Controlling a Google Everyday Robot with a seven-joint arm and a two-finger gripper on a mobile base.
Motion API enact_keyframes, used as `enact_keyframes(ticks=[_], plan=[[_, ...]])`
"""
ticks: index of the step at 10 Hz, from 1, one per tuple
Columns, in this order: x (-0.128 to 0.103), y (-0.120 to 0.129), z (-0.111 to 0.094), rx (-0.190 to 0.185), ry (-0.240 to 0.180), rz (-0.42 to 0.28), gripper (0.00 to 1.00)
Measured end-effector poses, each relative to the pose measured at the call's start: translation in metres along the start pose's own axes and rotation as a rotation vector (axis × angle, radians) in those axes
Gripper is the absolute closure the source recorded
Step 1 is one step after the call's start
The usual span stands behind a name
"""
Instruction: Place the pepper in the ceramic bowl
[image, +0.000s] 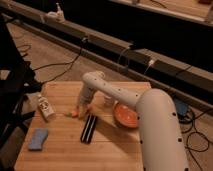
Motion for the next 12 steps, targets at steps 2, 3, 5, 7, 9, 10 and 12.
enact_keyframes(ticks=[2,3,5,7,9,10,12], plan=[[-0.016,-0.01,-0.014,0.036,-0.03,-0.068,0.74],[-0.024,-0.012,-0.025,0.053,-0.037,-0.104,0.83],[-0.039,-0.013,-0.049,0.086,-0.031,-0.176,0.98],[-0.039,-0.011,-0.091,0.134,0.002,-0.219,1.0],[-0.016,0.0,-0.144,0.174,0.047,-0.199,1.0],[0.005,0.009,-0.171,0.193,0.067,-0.161,1.0],[0.053,0.037,-0.217,0.214,0.093,-0.057,1.0]])
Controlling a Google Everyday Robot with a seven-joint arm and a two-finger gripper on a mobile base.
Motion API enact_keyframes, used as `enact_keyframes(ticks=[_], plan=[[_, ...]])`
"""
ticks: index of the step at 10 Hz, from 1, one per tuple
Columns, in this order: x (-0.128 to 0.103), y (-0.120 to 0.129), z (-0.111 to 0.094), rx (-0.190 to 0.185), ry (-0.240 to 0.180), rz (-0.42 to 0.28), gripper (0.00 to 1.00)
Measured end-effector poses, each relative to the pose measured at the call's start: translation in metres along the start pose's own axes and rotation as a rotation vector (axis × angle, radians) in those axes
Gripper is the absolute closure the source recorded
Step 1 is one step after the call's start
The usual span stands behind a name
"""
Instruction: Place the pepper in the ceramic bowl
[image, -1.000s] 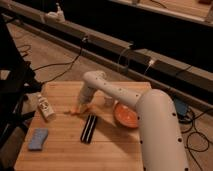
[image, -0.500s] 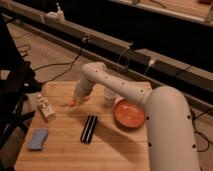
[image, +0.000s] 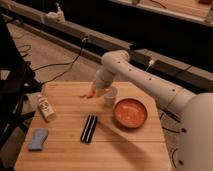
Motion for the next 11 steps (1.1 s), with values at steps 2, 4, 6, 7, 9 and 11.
enact_keyframes(ticks=[2,4,6,7,9,11], plan=[[0.05,0.026,-0.042,0.006,0.029,0.114,1.0],[0.091,0.054,-0.067,-0.008,0.054,0.214,0.96],[0.11,0.074,-0.068,-0.042,0.055,0.269,0.78],[0.112,0.079,-0.06,-0.06,0.048,0.279,0.68],[0.111,0.082,-0.04,-0.09,0.034,0.286,0.48],[0.116,0.082,-0.024,-0.1,0.019,0.313,0.29]])
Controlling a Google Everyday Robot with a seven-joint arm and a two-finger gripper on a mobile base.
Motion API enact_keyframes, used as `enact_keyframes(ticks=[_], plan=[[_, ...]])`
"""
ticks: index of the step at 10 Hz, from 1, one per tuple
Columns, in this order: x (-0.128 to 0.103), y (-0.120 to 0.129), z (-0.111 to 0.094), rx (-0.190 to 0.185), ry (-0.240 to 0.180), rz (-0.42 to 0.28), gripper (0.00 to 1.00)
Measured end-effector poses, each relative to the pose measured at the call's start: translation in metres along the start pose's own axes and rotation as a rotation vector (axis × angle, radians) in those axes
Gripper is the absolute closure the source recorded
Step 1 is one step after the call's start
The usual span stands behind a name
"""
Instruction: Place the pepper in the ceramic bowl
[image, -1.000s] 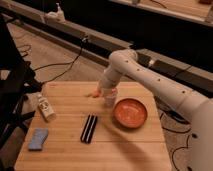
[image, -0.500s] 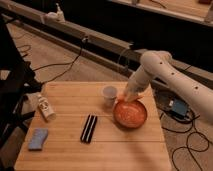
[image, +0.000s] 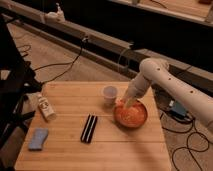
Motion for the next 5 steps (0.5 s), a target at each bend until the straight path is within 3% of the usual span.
enact_keyframes(ticks=[2,5], plan=[[0.0011,-0.0007,0.0014,-0.001,-0.001,0.007,0.23],[0.0009,-0.0007,0.0012,0.0,-0.001,0.007,0.23]])
